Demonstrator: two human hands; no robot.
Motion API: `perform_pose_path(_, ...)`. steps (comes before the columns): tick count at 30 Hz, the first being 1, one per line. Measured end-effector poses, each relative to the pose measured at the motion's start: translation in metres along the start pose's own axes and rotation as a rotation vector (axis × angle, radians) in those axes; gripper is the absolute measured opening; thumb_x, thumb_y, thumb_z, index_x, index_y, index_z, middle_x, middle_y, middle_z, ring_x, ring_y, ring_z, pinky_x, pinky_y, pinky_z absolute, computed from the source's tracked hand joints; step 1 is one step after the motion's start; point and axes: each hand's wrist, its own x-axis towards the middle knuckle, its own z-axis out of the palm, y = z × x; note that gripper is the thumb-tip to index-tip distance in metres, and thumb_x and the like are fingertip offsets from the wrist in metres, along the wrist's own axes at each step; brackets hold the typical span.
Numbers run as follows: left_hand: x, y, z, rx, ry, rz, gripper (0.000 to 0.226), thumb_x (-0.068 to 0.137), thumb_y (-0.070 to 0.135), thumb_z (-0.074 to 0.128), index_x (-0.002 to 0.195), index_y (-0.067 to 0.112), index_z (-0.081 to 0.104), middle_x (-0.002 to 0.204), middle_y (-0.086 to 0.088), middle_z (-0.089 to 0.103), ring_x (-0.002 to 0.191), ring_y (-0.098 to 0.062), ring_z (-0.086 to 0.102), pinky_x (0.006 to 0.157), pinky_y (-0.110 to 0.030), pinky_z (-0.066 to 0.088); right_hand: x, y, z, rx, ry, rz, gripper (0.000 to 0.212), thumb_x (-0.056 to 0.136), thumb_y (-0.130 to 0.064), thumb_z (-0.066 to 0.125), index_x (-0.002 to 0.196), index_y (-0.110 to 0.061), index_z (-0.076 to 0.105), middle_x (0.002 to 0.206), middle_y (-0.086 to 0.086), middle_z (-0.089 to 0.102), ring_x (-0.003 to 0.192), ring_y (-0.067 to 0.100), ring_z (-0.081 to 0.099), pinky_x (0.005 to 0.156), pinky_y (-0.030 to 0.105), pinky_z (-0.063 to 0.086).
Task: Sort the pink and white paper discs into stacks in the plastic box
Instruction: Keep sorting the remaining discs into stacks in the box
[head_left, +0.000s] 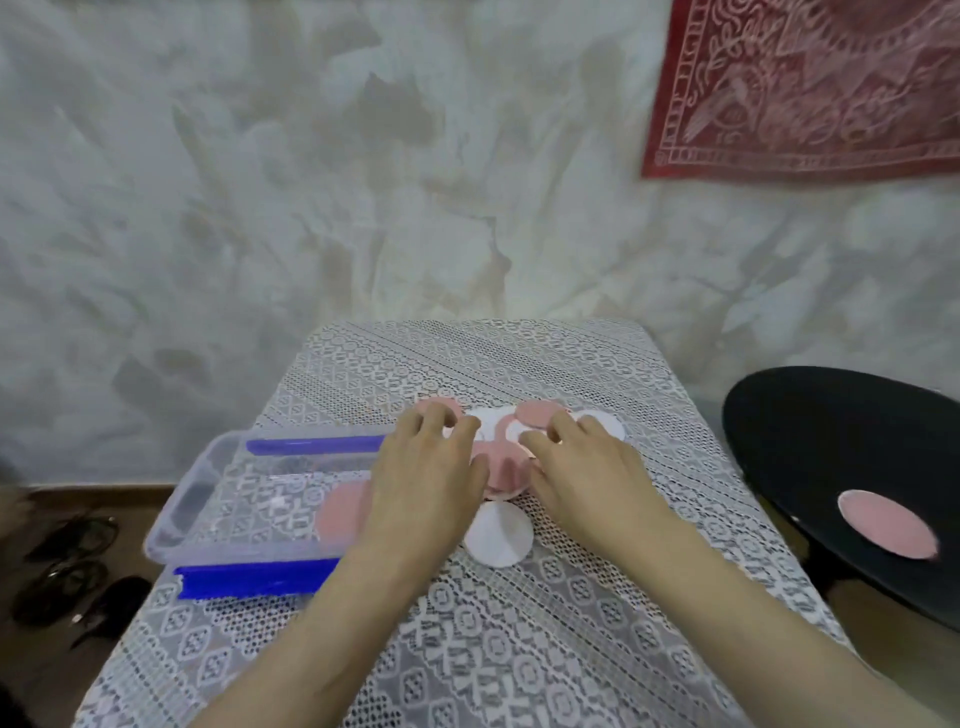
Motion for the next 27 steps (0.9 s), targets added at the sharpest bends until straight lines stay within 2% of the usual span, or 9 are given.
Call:
perform_pose_path(4,0.004,0.043,0.03,-0.035,-0.058,-0.024,0.031,0.095,0.029,0.052,0.122,0.017,0.063,0.116,-0.007,0.064,0.105,-0.03,0.054,0.083,-0.042,0.05,-0.006,0.035,0.016,0.01,-0.018,0.043,0.038,0.104,-0.04,0.041,0.137,-0.026,0.051,0.134,0.003,0.051,0.121,0.028,0.048,0.085,0.042,0.051)
perform_pose_path(8,-0.004,0.045,0.062,-0.06,-0.103,-0.035,0.043,0.1,0.039,0.039,0.138,0.022,0.049,0.138,-0.006,0.054,0.126,-0.029,0.047,0.1,-0.042,0.044,-0.014,0.05,0.037,0.017,-0.065,0.027,0.037,0.104,-0.041,0.038,0.137,-0.027,0.049,0.134,0.001,0.053,0.118,0.025,0.049,0.094,0.042,0.046)
perform_pose_path(12,-0.006,0.042,0.07,-0.084,-0.158,-0.033,0.05,0.1,0.048,0.025,0.143,0.029,0.039,0.146,-0.002,0.048,0.135,-0.026,0.041,0.107,-0.044,0.04,0.004,0.062,0.043,0.057,0.006,0.042,0.034,0.103,-0.04,0.04,0.129,-0.027,0.058,0.125,-0.001,0.057,0.112,0.023,0.052,0.09,0.041,0.048)
perform_pose_path(14,-0.007,0.043,0.069,-0.094,-0.176,-0.051,0.051,0.099,0.049,0.026,0.144,0.029,0.041,0.146,-0.002,0.048,0.134,-0.027,0.042,0.107,-0.046,0.039,0.024,0.068,0.048,0.128,0.025,0.047,0.037,0.104,-0.038,0.039,0.137,-0.029,0.054,0.133,-0.001,0.055,0.119,0.024,0.05,0.094,0.042,0.047)
perform_pose_path(15,-0.007,0.044,0.069,-0.106,-0.186,-0.065,0.053,0.098,0.049,0.027,0.145,0.028,0.042,0.147,-0.003,0.048,0.134,-0.028,0.042,0.108,-0.048,0.038,0.034,0.069,0.053,0.172,0.014,0.035,0.04,0.105,-0.037,0.038,0.142,-0.031,0.049,0.14,0.0,0.051,0.127,0.025,0.047,0.101,0.044,0.045)
perform_pose_path(18,-0.006,0.042,0.065,-0.142,-0.213,-0.081,0.056,0.096,0.051,0.026,0.146,0.029,0.041,0.149,-0.003,0.046,0.135,-0.028,0.04,0.109,-0.049,0.038,0.056,0.068,0.072,0.218,-0.089,-0.026,0.046,0.108,-0.038,0.029,0.154,-0.032,0.031,0.16,0.003,0.033,0.149,0.025,0.024,0.122,0.048,0.022)
perform_pose_path(20,-0.008,0.04,0.061,-0.175,-0.202,-0.057,0.052,0.097,0.049,0.031,0.143,0.029,0.042,0.146,-0.001,0.045,0.132,-0.026,0.041,0.107,-0.045,0.041,0.057,0.067,0.078,0.214,-0.131,-0.011,0.048,0.109,-0.037,0.024,0.157,-0.031,0.023,0.165,0.002,0.025,0.154,0.023,0.015,0.124,0.047,0.01)
perform_pose_path(23,-0.02,0.038,0.056,-0.194,-0.204,-0.022,0.046,0.098,0.045,0.039,0.14,0.027,0.043,0.144,0.0,0.043,0.128,-0.024,0.041,0.106,-0.039,0.041,0.039,0.058,0.076,0.211,-0.131,-0.024,0.047,0.11,-0.038,0.023,0.156,-0.032,0.021,0.165,0.0,0.022,0.154,0.02,0.012,0.124,0.045,0.007)
perform_pose_path(27,-0.031,0.035,0.049,-0.198,-0.222,-0.046,0.048,0.096,0.041,0.05,0.141,0.024,0.044,0.144,-0.003,0.045,0.127,-0.027,0.041,0.105,-0.04,0.044,0.011,0.046,0.07,0.228,-0.162,-0.048,0.048,0.109,-0.038,0.02,0.157,-0.035,0.017,0.168,0.0,0.014,0.156,0.018,0.006,0.127,0.04,0.005)
